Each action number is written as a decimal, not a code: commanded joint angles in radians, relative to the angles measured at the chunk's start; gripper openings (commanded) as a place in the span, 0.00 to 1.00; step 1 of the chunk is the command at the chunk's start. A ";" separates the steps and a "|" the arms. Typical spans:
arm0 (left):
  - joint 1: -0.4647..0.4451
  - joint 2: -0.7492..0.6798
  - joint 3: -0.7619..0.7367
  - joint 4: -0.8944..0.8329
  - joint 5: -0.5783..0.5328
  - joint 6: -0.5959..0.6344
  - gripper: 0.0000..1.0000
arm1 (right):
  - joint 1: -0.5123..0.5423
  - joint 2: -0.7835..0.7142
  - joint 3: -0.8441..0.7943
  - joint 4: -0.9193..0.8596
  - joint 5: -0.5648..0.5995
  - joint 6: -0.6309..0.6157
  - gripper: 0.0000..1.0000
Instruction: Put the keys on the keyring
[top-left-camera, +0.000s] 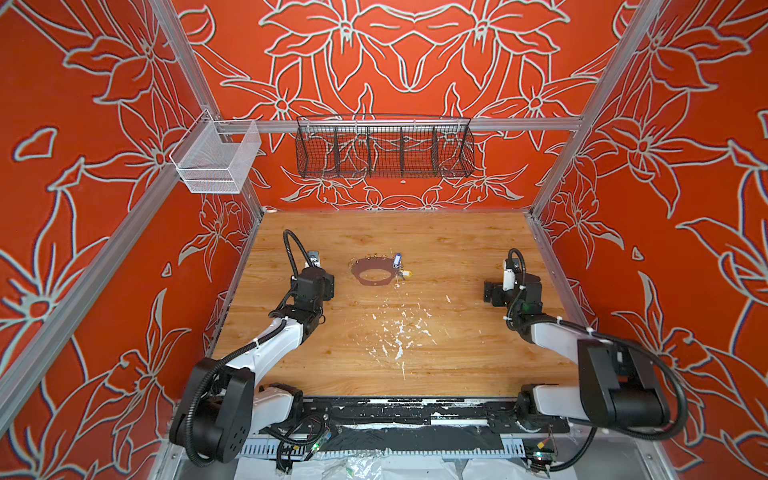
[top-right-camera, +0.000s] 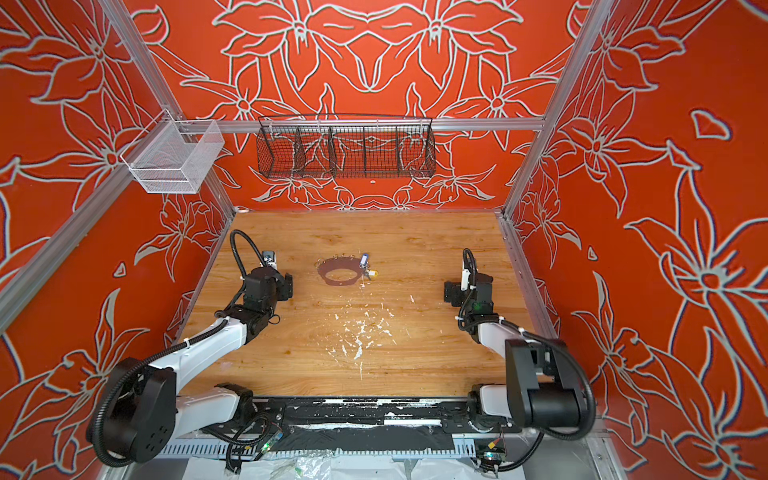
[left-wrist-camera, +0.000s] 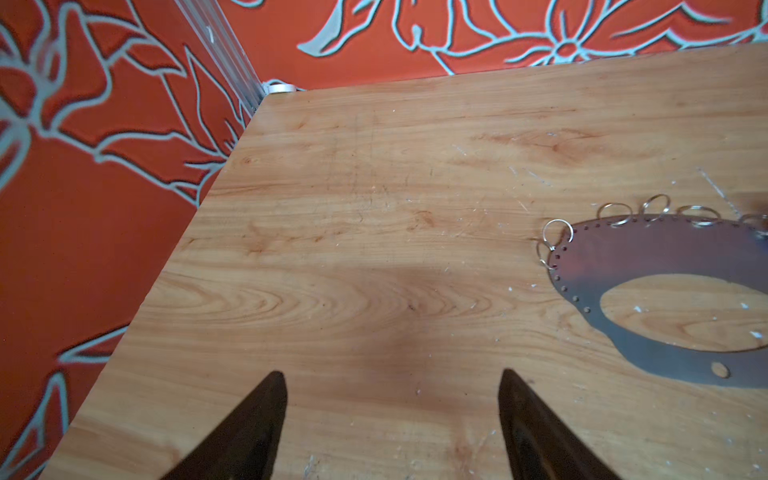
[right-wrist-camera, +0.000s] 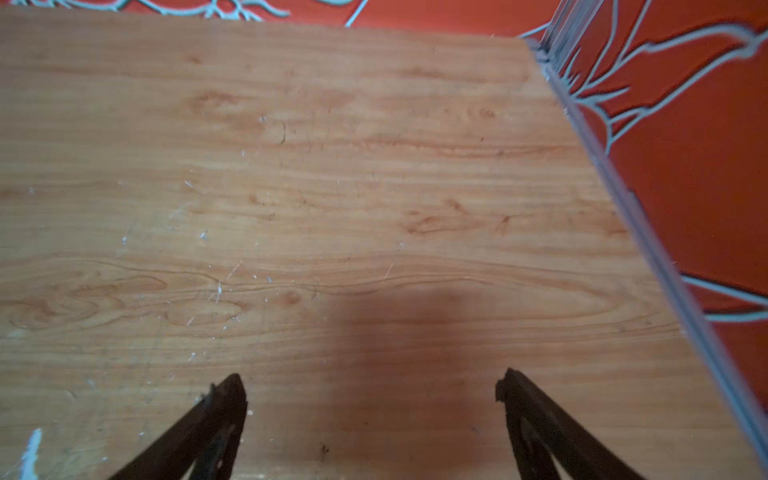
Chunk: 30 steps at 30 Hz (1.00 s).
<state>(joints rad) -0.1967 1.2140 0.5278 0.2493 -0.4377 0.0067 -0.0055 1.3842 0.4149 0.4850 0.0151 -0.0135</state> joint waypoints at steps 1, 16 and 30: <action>0.019 -0.044 -0.038 0.090 -0.049 -0.020 0.80 | -0.008 0.007 0.031 0.084 -0.021 0.029 0.97; 0.155 0.149 -0.016 0.093 0.106 -0.100 0.83 | 0.019 0.036 -0.080 0.304 -0.023 -0.006 0.97; 0.175 0.121 -0.134 0.255 0.184 -0.085 0.97 | 0.021 0.027 -0.083 0.293 -0.021 -0.007 0.97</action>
<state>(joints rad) -0.0261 1.3399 0.3840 0.4778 -0.2691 -0.0753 0.0090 1.4189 0.3191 0.7689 -0.0074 -0.0189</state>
